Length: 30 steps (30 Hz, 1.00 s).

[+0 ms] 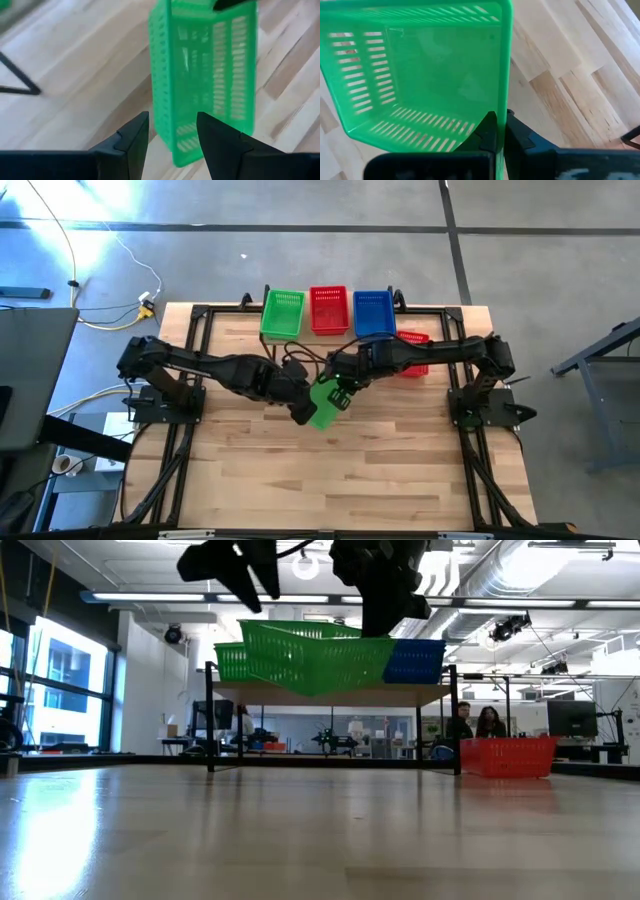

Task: Stack baskets on shelf by color
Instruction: Stack the green bin on top of the stacked green bins on the shelf

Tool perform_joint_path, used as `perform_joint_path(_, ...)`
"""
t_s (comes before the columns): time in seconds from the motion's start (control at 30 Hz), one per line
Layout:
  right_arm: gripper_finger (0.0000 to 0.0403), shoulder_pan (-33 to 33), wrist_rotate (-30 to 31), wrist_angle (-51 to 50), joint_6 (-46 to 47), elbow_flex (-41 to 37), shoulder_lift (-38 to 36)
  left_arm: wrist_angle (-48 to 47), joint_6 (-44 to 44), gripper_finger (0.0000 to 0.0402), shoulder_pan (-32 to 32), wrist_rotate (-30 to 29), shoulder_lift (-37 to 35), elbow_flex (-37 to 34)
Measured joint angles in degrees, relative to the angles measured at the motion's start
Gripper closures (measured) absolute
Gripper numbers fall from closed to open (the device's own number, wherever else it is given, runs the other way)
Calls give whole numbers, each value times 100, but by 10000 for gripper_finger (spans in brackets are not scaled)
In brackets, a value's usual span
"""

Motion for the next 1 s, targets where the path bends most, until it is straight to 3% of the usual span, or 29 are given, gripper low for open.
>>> perform_joint_path(0.17,403,-2,-13,17,0,0,0,160,82,245,7,204,160,7)
perform_joint_path(0.57,403,11,-206,-33,-311,-2,0,6,163,245,107,47,347,10)
perform_joint_path(0.83,403,92,-135,-20,-1165,205,0,24,661,245,226,338,410,12)
perform_joint_path(1.0,403,81,-175,-17,-1204,383,-7,63,698,245,230,245,446,9)
